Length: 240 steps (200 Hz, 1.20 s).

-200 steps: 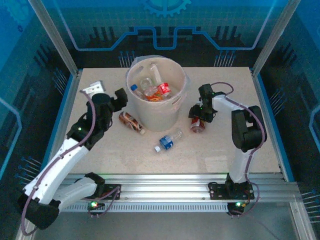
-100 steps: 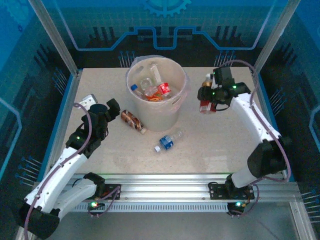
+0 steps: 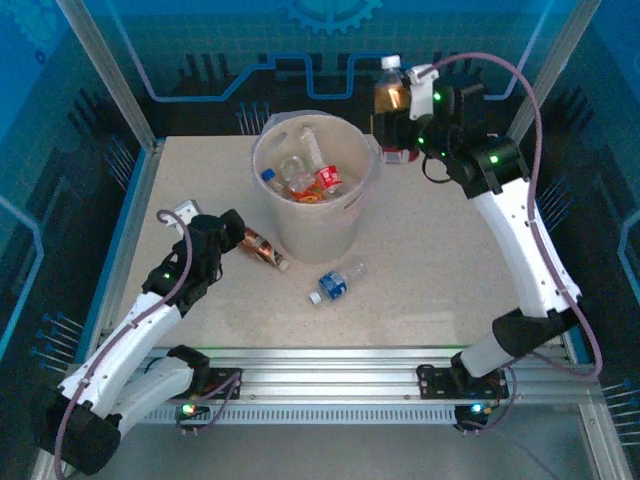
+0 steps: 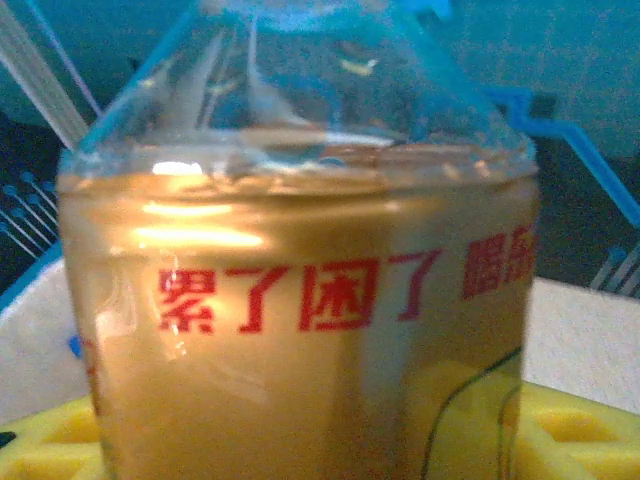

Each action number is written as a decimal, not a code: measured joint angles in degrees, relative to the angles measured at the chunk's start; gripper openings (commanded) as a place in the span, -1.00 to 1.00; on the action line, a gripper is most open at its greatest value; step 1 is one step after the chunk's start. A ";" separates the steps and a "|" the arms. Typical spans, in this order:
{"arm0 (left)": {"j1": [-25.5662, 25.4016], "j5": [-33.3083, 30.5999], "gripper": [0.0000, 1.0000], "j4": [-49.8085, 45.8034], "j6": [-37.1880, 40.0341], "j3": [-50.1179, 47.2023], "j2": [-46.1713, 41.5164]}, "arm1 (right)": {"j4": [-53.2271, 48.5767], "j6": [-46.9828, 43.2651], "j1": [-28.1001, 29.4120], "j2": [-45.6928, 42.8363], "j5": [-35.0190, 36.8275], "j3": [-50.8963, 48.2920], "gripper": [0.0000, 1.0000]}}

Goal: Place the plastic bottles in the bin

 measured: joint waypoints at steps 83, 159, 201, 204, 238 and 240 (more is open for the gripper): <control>0.02 1.88 0.98 0.09 -0.98 -0.76 0.48 | -3.85 -8.50 5.01 21.11 -3.15 19.08 0.02; 0.00 2.32 0.98 0.24 -1.01 -0.76 0.48 | -8.87 -11.23 6.78 25.05 -2.38 20.39 0.05; 0.02 2.32 0.98 0.24 -1.01 -0.76 0.55 | -10.56 -11.80 8.50 27.06 1.01 20.39 0.08; 0.00 2.32 0.98 0.24 -0.98 -0.76 0.57 | -10.67 -11.80 8.55 27.17 1.22 20.39 0.10; 0.00 2.32 0.98 0.22 -1.01 -0.76 0.74 | -12.07 -11.74 8.55 28.11 3.80 20.39 0.19; 0.02 2.32 0.98 0.24 -1.01 -0.76 0.74 | -12.11 -11.72 8.55 28.11 3.89 20.39 0.20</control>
